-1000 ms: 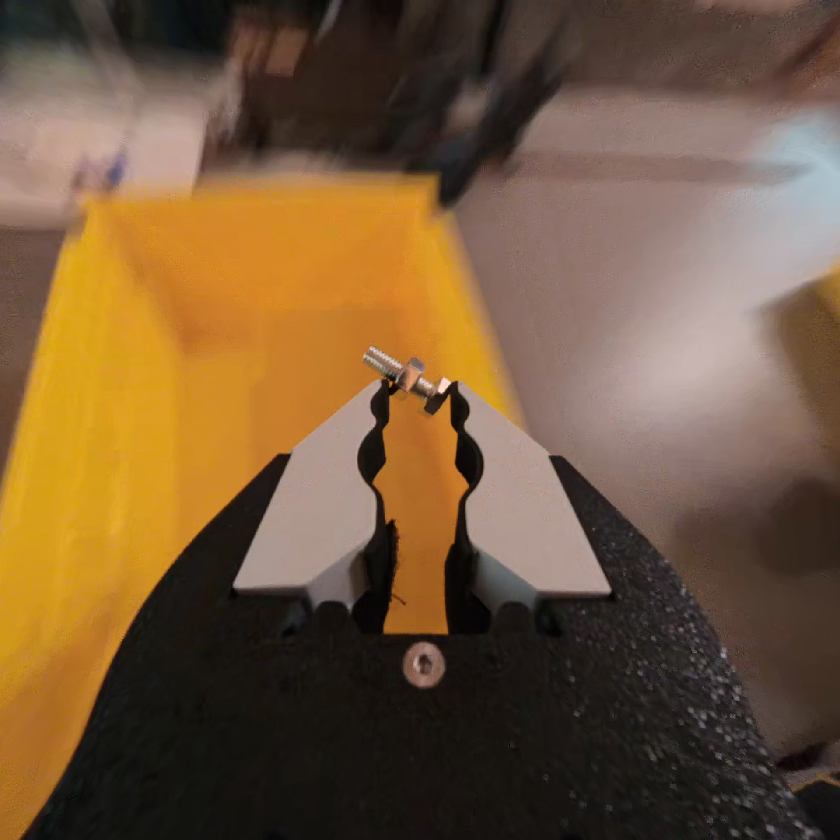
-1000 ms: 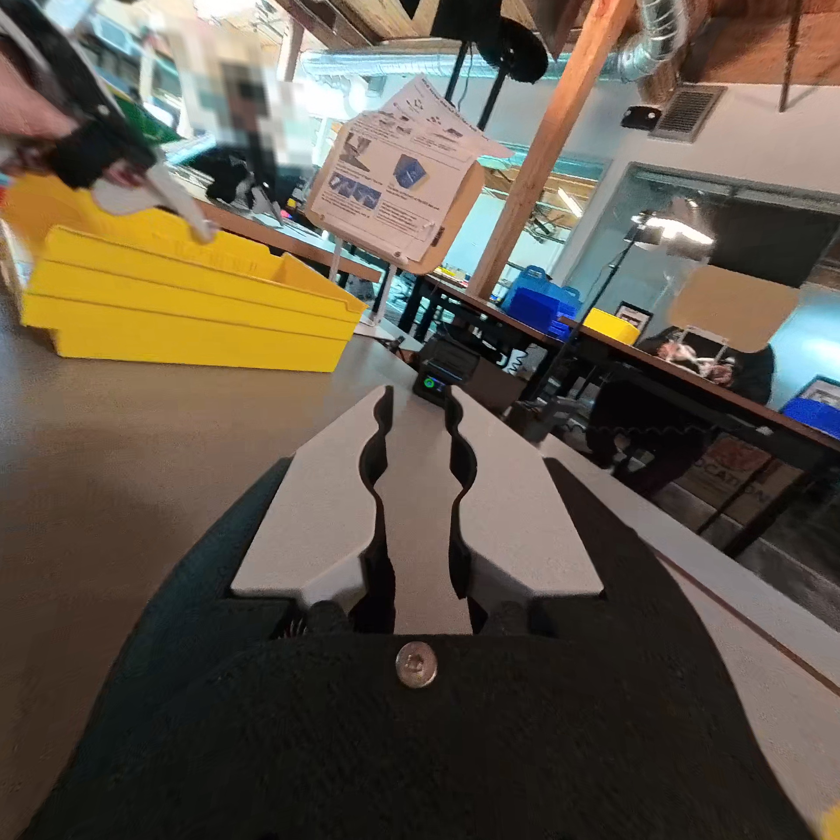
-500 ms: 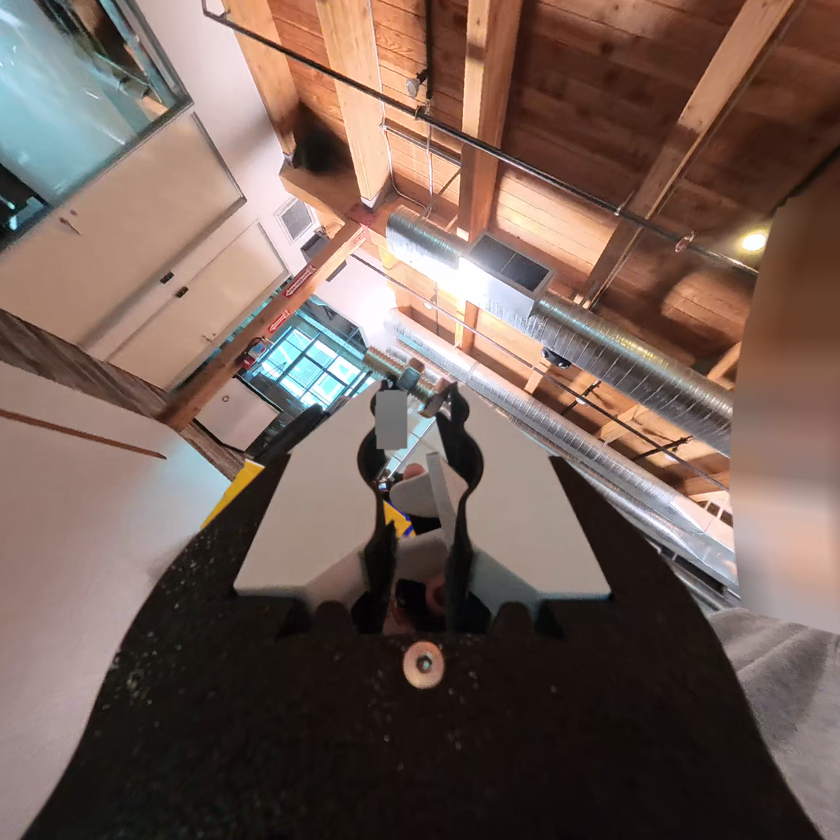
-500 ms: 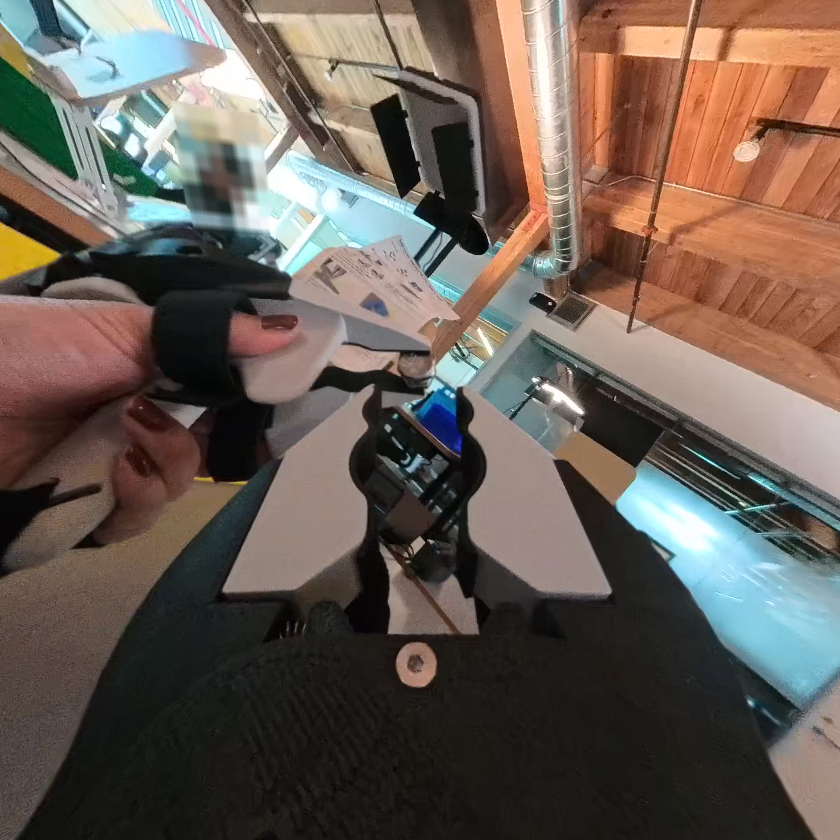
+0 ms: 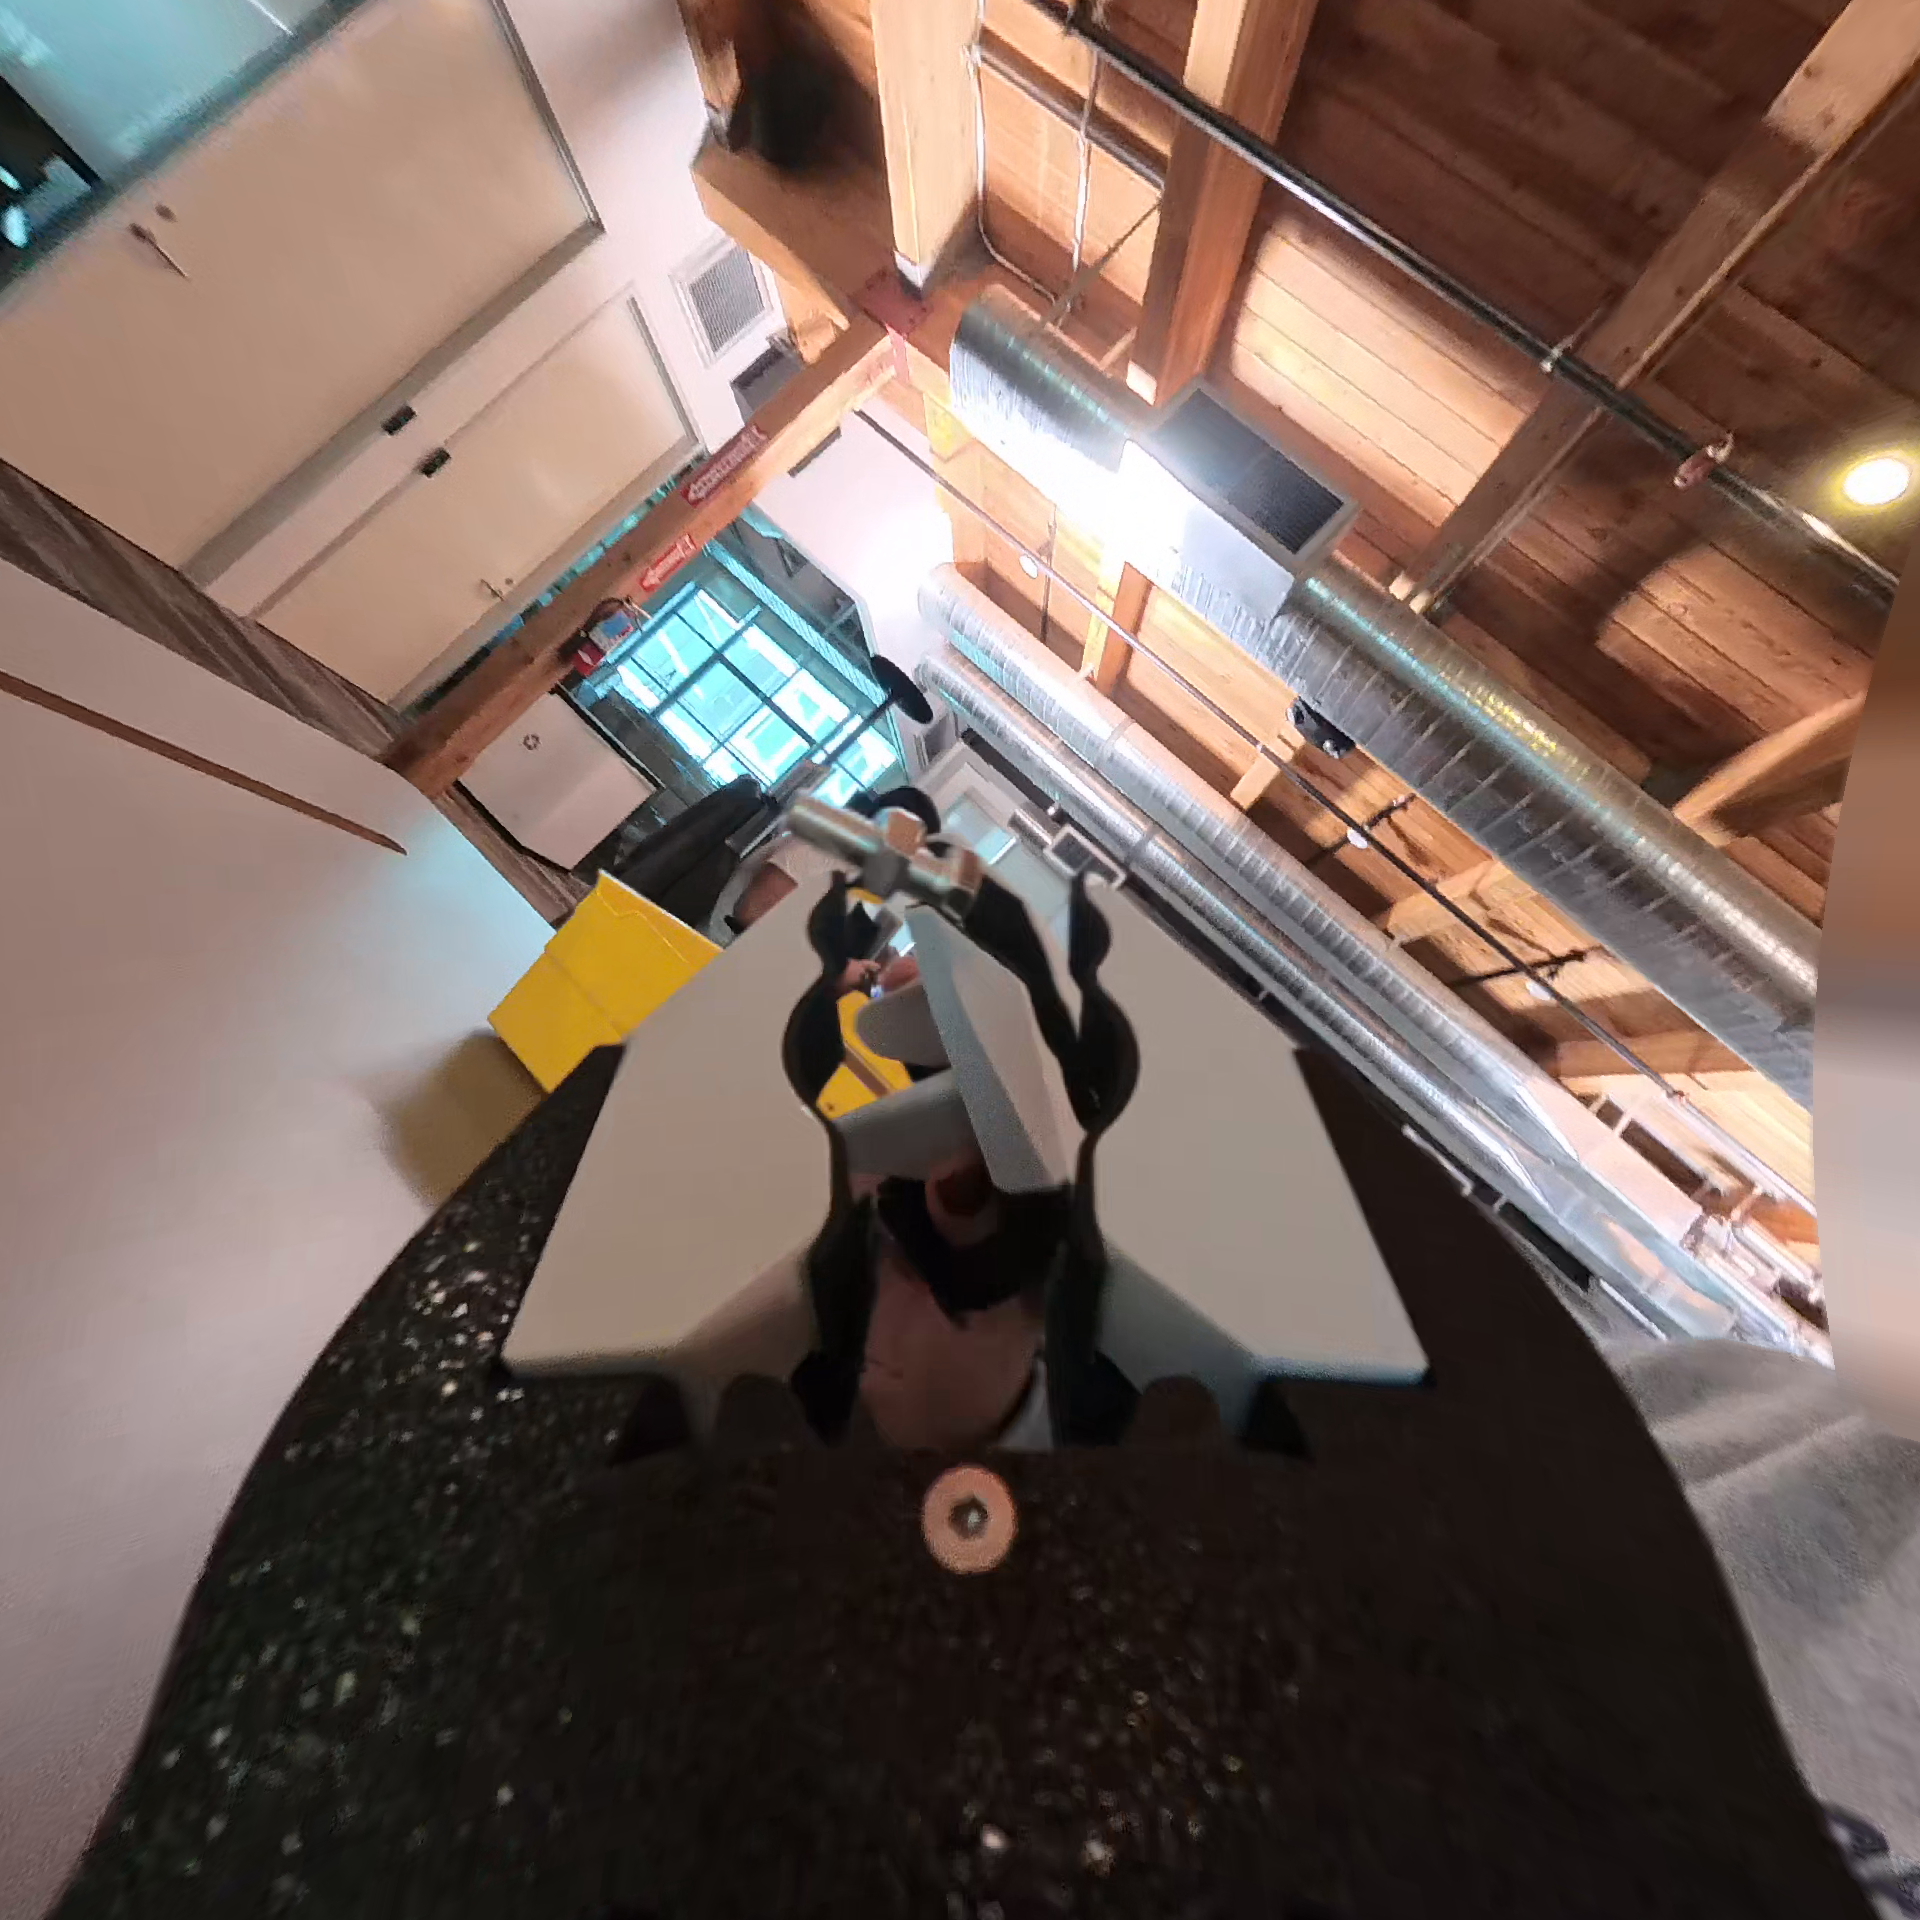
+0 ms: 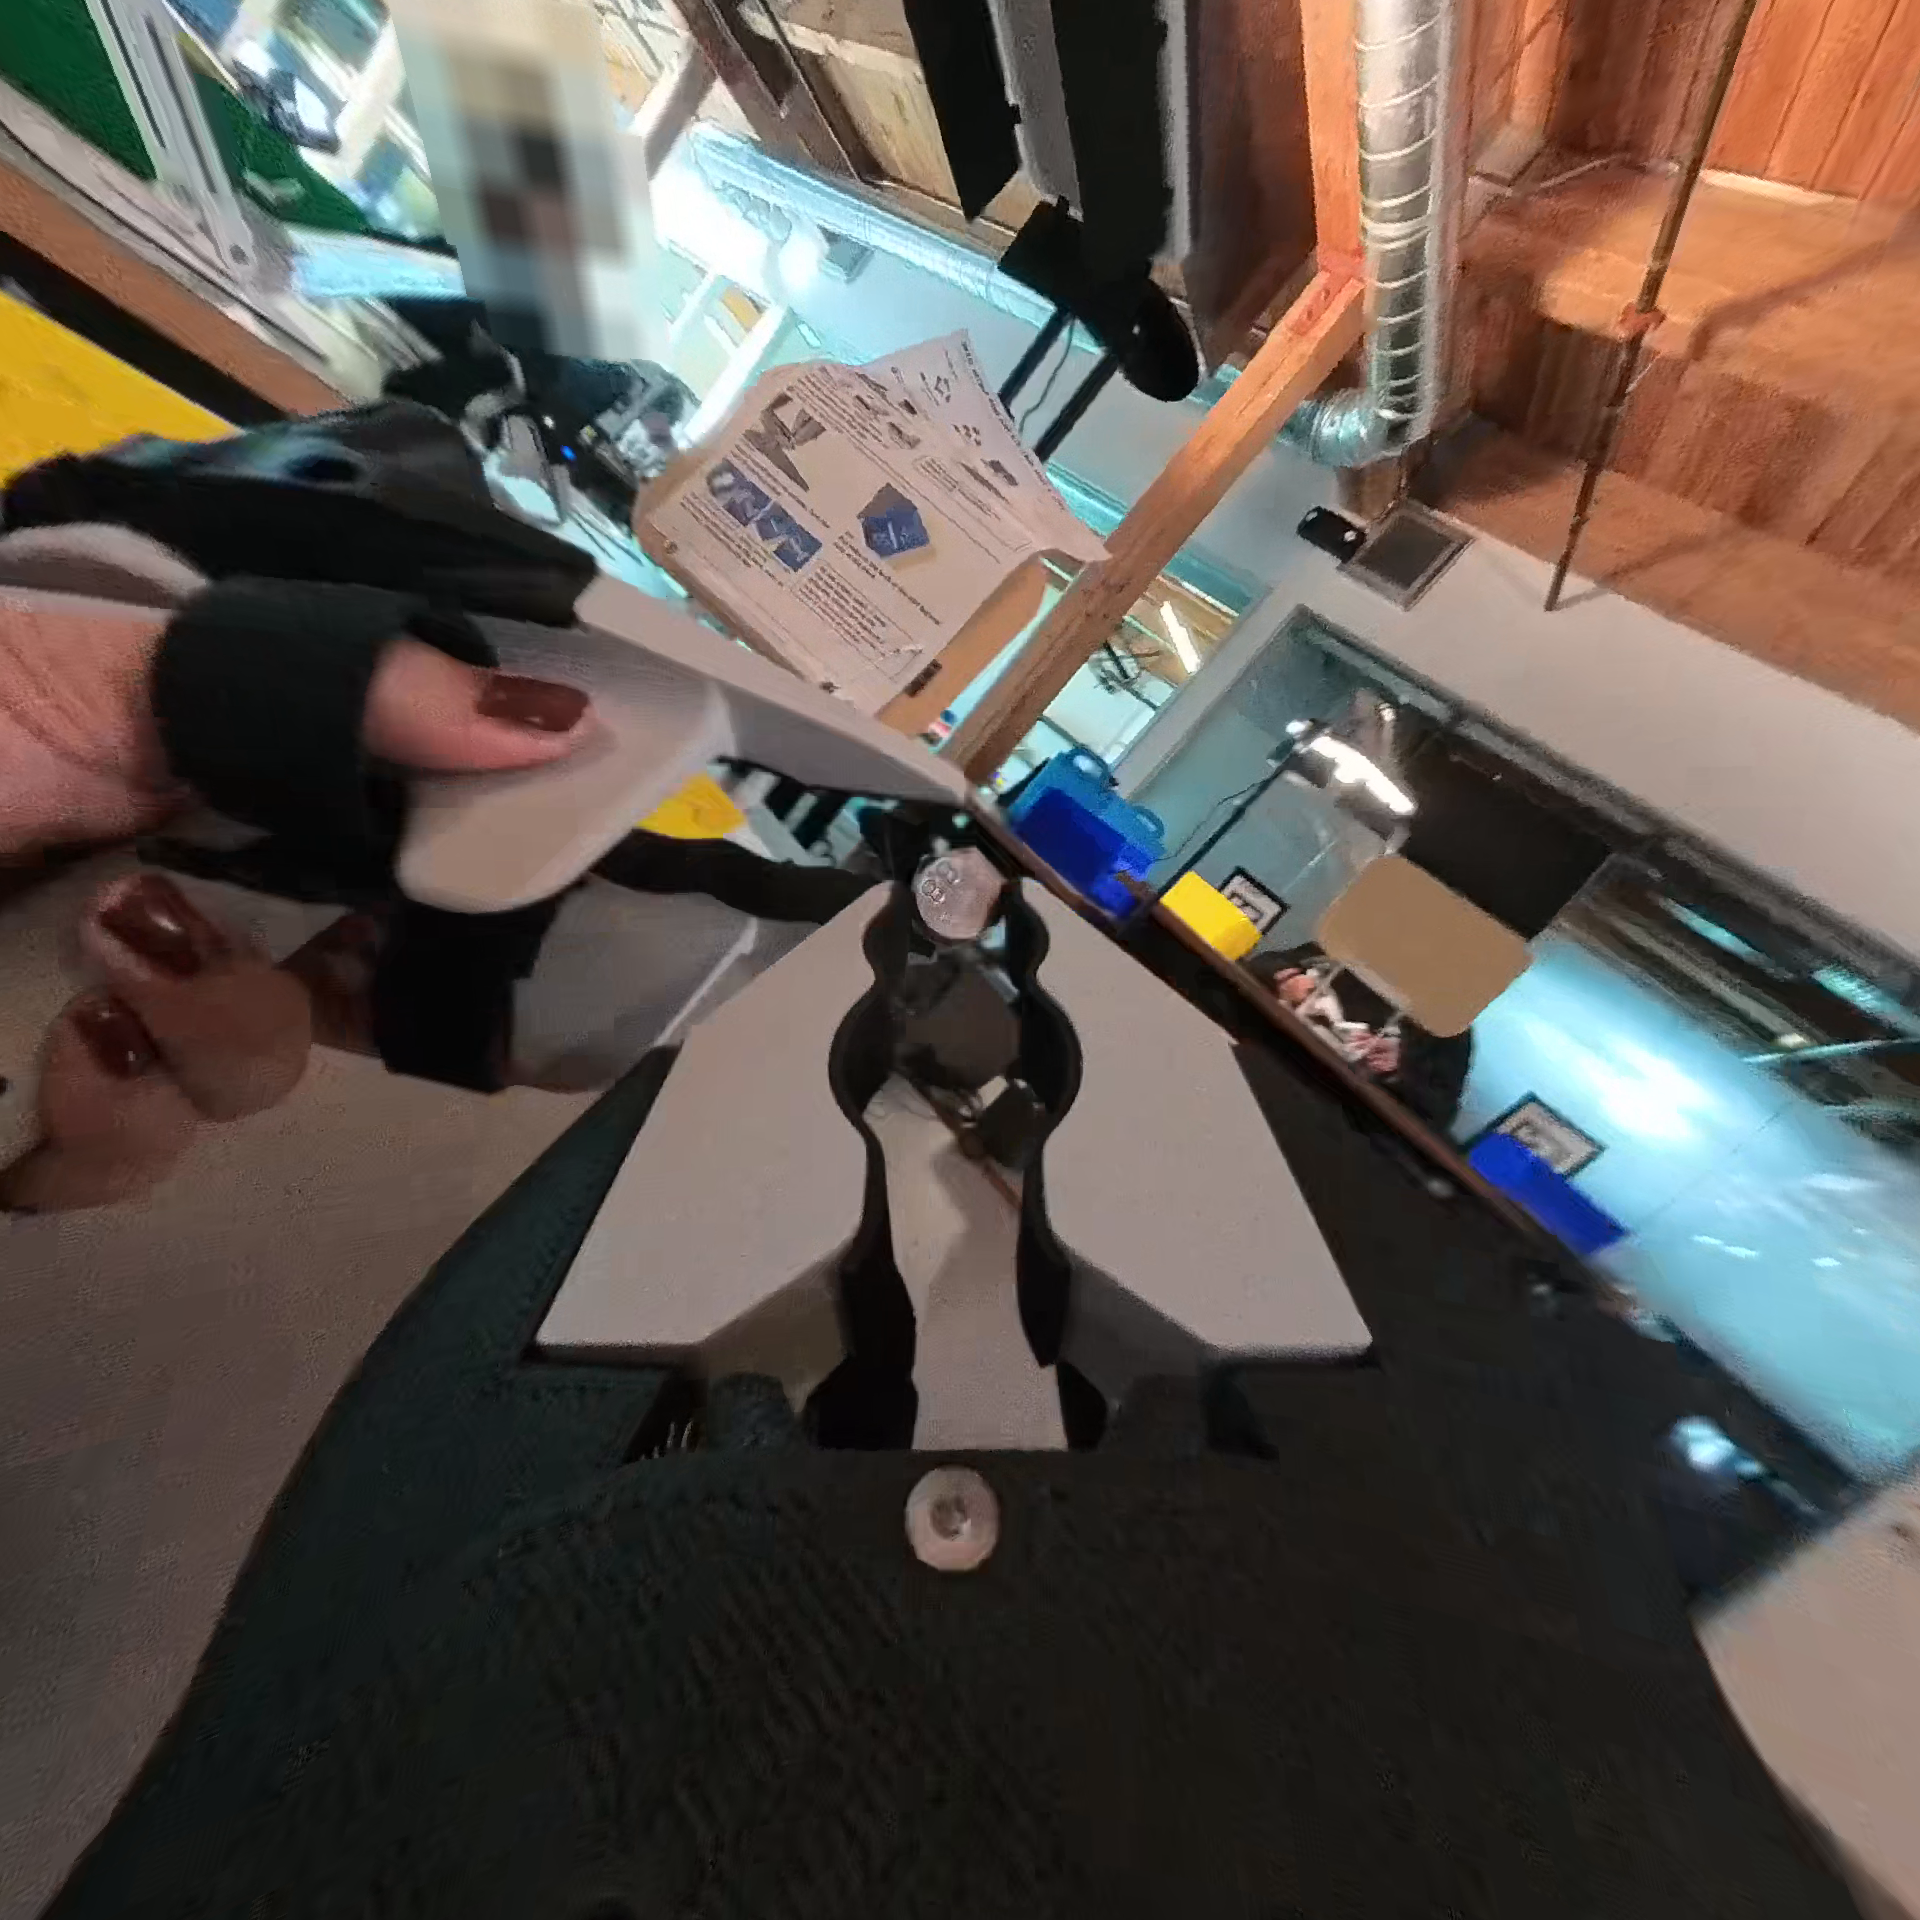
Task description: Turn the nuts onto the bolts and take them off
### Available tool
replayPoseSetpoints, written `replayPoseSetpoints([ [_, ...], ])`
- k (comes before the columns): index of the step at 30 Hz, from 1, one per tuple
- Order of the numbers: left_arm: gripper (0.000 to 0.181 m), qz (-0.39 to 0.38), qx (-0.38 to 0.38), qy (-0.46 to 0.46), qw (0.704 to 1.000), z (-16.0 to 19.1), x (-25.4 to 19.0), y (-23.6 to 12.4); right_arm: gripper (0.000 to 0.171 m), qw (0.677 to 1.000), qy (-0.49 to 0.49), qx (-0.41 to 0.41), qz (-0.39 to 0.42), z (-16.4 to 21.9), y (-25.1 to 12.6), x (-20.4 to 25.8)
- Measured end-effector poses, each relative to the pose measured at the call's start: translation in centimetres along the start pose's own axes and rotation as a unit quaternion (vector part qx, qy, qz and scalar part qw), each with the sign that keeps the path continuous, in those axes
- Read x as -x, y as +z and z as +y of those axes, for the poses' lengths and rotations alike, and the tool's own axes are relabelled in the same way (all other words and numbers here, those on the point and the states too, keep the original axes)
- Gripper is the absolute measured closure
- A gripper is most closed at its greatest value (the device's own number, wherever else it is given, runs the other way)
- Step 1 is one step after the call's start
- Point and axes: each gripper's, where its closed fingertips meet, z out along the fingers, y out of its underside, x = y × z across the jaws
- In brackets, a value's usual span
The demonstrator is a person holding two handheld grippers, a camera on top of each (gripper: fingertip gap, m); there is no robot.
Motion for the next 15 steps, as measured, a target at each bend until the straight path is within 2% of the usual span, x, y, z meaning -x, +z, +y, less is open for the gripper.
replayPoseSetpoints([
  [3, 0.131, -0.033, 0.026, 0.075, 0.996, 0.5, 0.9, -1.1, 0.154, 0.979, 0.190, -0.018, -0.079, 2.0, -0.8, -0.3],
  [5, 0.123, -0.074, 0.063, 0.180, 0.979, 1.2, 1.8, -1.9, 0.154, 0.937, 0.312, -0.046, -0.150, 2.7, -1.6, 0.1],
  [6, 0.121, -0.097, 0.087, 0.246, 0.960, 1.6, 2.3, -2.3, 0.154, 0.916, 0.360, -0.050, -0.170, 3.2, -2.0, 0.1],
  [7, 0.116, -0.114, 0.116, 0.318, 0.934, 2.2, 2.7, -2.6, 0.154, 0.900, 0.390, -0.051, -0.186, 3.8, -2.3, 0.2],
  [9, 0.109, -0.146, 0.172, 0.471, 0.852, 3.3, 3.9, -3.2, 0.155, 0.879, 0.425, -0.047, -0.211, 4.8, -2.8, 0.8],
  [11, 0.107, -0.127, 0.215, 0.592, 0.767, 5.0, 4.2, -3.4, 0.155, 0.855, 0.449, -0.048, -0.256, 4.8, -3.3, 1.9],
  [12, 0.108, -0.102, 0.231, 0.632, 0.733, 6.1, 4.1, -3.4, 0.155, 0.843, 0.456, -0.048, -0.281, 4.7, -3.5, 2.6],
  [13, 0.108, -0.081, 0.236, 0.655, 0.713, 6.9, 4.0, -3.4, 0.155, 0.835, 0.460, -0.046, -0.298, 4.7, -3.7, 3.1],
  [15, 0.109, -0.043, 0.237, 0.664, 0.708, 7.9, 3.6, -3.3, 0.154, 0.827, 0.466, -0.038, -0.313, 5.2, -3.8, 3.7],
])
